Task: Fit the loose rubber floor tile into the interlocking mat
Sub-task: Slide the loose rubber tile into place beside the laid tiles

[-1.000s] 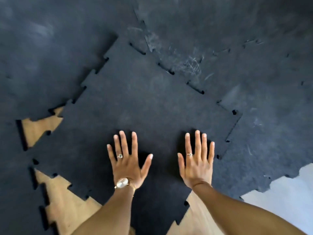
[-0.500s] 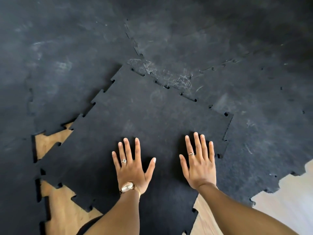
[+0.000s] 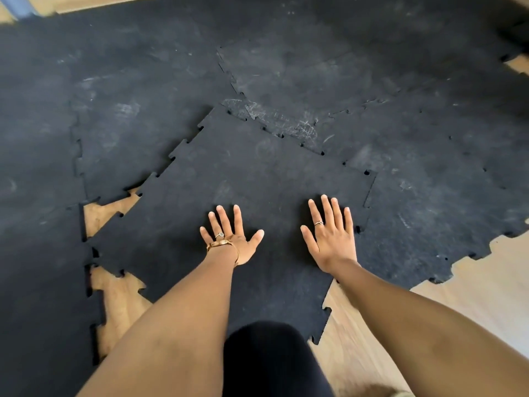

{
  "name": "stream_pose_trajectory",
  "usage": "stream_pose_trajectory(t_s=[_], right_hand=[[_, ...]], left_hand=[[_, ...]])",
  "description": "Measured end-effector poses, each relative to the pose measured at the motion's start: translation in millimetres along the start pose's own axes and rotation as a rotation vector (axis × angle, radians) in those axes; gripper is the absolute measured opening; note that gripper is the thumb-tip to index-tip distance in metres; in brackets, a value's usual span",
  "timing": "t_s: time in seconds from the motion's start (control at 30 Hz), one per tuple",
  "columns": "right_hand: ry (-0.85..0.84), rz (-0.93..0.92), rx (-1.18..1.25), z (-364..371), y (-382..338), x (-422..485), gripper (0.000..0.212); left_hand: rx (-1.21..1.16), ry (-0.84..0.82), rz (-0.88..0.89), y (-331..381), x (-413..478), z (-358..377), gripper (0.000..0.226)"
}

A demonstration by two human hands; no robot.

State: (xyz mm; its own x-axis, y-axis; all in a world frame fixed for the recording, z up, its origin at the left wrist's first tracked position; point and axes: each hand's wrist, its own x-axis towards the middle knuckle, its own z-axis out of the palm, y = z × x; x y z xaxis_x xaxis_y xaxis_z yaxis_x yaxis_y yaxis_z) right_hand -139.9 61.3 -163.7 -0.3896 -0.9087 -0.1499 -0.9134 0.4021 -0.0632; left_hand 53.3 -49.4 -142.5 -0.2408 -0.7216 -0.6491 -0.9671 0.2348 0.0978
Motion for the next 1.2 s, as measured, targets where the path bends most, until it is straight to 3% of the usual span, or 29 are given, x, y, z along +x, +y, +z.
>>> stream_pose_trajectory(t_s=[0.17, 0.27, 0.37, 0.43, 0.5, 0.77, 0.87, 1.07, 1.2], right_hand=[[-0.128, 0.021, 0.033, -11, -4, -1, 0.077], [-0.203, 0.178, 0.108, -26, -25, -9, 0.077], [-0.275, 0.381, 0.252, -33, -54, -32, 0.108], [-0.335, 0.442, 0.333, -25, -75, -57, 0.138], [-0.346, 0.436, 0.354, -13, -91, -77, 0.150], [-0.286, 0.431, 0.363, -1, -91, -80, 0.150], [-0.226, 0.507, 0.349, -2, -91, -84, 0.157], [-0.300, 0.855, 0.530, -12, -102, -87, 0.177], [-0.350, 0.908, 0.571, -27, -104, -84, 0.180]], left_hand=[[0.013, 0.080, 0.057, -9, -4, 9, 0.091], [0.064, 0.382, 0.129, -13, -6, -3, 0.089], [0.086, 0.594, 0.137, -31, -5, -21, 0.065], [0.109, 0.569, 0.008, -54, 1, -31, 0.072], [0.092, 0.526, -0.124, -81, 7, -44, 0.086], [-0.172, 0.305, -0.394, -145, 18, -73, 0.155], [-0.119, 0.341, -0.368, -149, 16, -70, 0.158], [0.158, 0.319, -0.394, -146, 7, -80, 0.150], [0.294, 0.252, -0.439, -139, -7, -80, 0.150]])
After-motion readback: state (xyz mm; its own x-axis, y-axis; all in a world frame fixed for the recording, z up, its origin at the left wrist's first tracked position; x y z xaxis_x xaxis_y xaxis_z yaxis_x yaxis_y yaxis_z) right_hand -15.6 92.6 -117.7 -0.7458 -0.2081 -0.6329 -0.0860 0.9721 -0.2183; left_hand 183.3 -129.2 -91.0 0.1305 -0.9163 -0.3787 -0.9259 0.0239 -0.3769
